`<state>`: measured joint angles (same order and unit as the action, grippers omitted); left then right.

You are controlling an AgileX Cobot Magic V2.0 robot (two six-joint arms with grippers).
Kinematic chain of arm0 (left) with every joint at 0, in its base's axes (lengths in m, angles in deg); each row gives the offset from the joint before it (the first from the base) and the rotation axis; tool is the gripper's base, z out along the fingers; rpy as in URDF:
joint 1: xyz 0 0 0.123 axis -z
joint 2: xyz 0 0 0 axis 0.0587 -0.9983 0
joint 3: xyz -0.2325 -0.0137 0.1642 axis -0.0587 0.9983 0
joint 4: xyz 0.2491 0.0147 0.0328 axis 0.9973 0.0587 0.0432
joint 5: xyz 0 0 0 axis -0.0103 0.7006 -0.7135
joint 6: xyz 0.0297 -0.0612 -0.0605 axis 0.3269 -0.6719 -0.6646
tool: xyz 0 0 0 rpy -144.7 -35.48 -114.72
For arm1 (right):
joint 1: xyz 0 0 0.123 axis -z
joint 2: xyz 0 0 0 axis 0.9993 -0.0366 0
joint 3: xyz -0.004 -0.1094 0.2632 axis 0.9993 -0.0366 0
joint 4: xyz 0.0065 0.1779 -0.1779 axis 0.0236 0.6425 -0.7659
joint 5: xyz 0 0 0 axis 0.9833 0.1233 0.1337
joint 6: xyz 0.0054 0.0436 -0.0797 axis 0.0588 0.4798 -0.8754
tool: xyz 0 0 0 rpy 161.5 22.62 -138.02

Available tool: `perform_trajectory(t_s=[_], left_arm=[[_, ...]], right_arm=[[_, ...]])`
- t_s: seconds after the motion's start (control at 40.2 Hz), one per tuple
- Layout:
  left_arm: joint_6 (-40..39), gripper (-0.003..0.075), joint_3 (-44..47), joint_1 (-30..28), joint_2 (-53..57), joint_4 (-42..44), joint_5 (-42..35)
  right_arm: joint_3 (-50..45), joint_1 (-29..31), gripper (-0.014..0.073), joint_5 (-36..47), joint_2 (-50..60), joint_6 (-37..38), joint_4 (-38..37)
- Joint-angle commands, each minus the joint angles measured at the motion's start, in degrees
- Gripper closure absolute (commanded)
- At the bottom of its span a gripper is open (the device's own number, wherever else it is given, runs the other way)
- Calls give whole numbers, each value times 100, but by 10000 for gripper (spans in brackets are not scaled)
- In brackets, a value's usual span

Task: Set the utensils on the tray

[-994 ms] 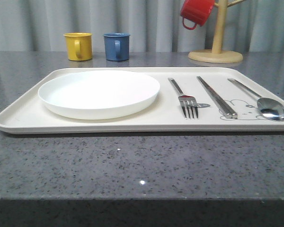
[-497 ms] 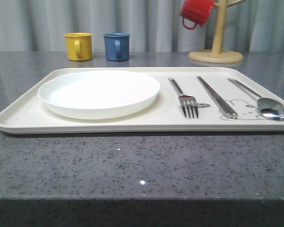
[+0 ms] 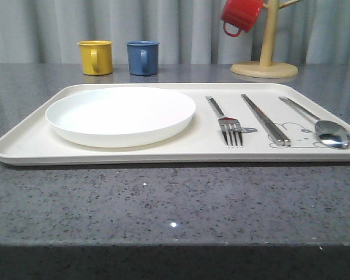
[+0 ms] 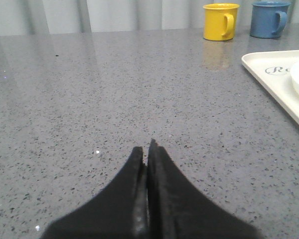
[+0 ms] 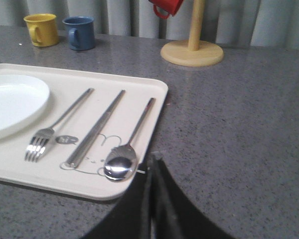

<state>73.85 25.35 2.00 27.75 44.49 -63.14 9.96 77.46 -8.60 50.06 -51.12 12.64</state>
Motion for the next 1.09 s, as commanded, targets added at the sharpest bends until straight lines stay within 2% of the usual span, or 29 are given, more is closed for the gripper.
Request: perform_trajectory(t_s=[0.0,0.174,0.298,0.398,1.069], left_arm=[[-53,738,-15,-5,139,-58,-496],[-53,738,-15,-5,139,-58,-496],[-53,738,-15,-5,139,-58,-496],[-53,738,-15,-5,128,-58,-496],[-53,738,-15,-5,128,-58,-496]], right_arm=[[-294,331,664,727,125,-317,181],[-1069,1009,664,872,764,-317,393],[-1344,1277,664,890,1124,-317,621],[-1632,1278,664,1203,1116,-317,642],[-1612,1278,664,1023,1110,-317,621]])
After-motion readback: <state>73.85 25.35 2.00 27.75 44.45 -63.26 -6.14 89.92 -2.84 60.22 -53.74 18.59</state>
